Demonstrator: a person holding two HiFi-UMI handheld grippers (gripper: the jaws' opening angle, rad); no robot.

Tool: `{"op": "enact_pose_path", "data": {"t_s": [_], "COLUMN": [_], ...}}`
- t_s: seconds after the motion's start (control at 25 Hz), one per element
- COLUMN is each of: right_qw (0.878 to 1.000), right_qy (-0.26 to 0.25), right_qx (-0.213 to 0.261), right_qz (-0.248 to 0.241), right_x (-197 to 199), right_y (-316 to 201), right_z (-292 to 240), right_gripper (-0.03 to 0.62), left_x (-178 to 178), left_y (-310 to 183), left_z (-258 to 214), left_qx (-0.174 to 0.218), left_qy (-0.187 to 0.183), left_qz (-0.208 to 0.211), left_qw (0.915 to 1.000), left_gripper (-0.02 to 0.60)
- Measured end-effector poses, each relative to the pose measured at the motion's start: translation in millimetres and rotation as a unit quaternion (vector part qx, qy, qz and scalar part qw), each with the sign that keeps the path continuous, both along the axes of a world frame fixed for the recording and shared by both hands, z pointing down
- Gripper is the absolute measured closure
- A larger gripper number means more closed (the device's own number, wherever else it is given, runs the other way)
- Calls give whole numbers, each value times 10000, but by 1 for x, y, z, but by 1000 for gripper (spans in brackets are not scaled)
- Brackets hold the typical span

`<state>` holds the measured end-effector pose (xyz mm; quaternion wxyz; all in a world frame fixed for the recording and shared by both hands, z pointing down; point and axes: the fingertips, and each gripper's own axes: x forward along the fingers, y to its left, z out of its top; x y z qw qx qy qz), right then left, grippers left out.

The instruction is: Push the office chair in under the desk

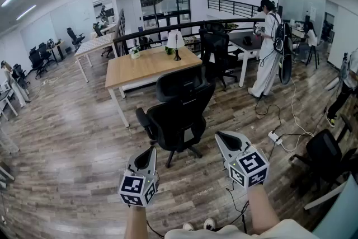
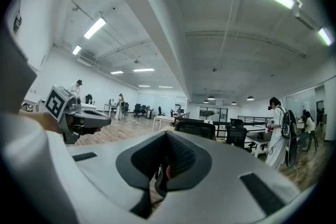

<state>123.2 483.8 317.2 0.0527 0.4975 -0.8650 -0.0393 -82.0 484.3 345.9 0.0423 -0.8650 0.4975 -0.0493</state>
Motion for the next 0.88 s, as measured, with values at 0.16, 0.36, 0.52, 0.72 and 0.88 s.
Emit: {"op": "enact_pose_path", "data": {"t_s": [0.16, 0.36, 0.52, 0.72, 0.88], "right_qw": [10000, 9993, 9989, 9981, 9975], "right_qy": [-72, -338, -89, 62, 338], "right_qx": [-69, -9, 143, 201, 200], "right_qz": [-3, -167, -443, -572, -594], "right_x": [6, 17, 22, 33, 41], "right_y": [-1, -4, -6, -13, -23], "right_z": [0, -8, -6, -5, 0], "right_gripper": [583, 585, 583, 577, 580], "left_x": [8, 22, 33, 48, 56], "left_y": [0, -6, -10, -13, -21], "left_z": [-4, -4, -1, 3, 8], "left_qx": [44, 31, 28, -3, -46], "left_qy": [-5, -29, -27, -18, -47], "left_qz": [13, 11, -40, -112, -128], "left_qw": [10000, 10000, 10000, 9999, 9999], "left_gripper": [571, 572, 574, 575, 575]}}
